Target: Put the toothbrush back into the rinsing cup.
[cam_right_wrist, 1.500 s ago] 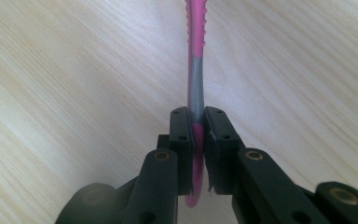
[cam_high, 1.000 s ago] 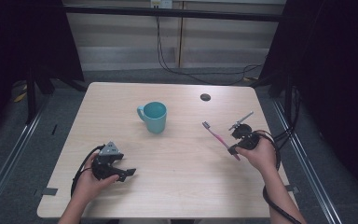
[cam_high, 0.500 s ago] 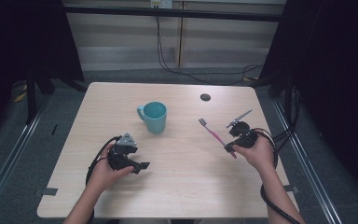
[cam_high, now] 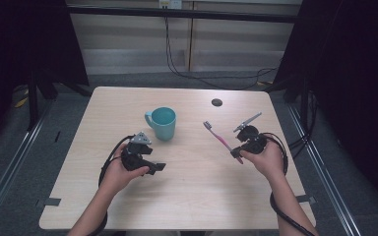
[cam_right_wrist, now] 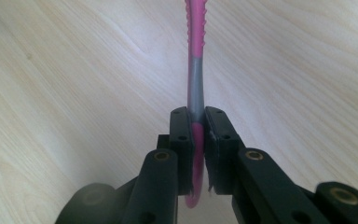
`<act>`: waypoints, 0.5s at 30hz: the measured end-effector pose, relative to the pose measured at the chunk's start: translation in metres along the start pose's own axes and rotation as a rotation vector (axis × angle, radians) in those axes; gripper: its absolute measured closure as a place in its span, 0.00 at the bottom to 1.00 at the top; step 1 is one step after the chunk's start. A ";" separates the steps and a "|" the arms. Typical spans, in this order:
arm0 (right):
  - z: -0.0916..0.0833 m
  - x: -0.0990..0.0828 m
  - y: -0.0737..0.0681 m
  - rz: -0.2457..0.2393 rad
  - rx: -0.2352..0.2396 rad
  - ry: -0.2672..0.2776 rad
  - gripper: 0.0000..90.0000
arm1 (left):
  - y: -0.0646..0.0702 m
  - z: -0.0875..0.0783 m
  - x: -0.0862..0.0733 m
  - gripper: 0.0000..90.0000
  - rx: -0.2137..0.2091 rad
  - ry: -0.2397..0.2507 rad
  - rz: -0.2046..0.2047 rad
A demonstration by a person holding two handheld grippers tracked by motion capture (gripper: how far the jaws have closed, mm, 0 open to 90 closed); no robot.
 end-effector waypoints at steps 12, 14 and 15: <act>-0.001 0.013 -0.007 -0.005 0.018 0.031 0.92 | 0.004 0.010 0.017 0.19 -0.030 0.029 -0.058; 0.000 0.013 -0.007 -0.005 0.018 0.030 0.92 | 0.005 0.011 0.020 0.19 -0.034 0.030 -0.061; 0.001 0.014 -0.008 -0.008 0.019 0.031 0.92 | 0.006 0.012 0.021 0.19 -0.036 0.027 -0.062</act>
Point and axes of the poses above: each handheld gripper's, and its own axes: z roughly forward along the jaws, x roughly out of its top, y roughly to its right, the point moved 10 cm from there along z, roughly forward along the jaws, and after that the axes turned 12 degrees about y, right-handed, at the moved point
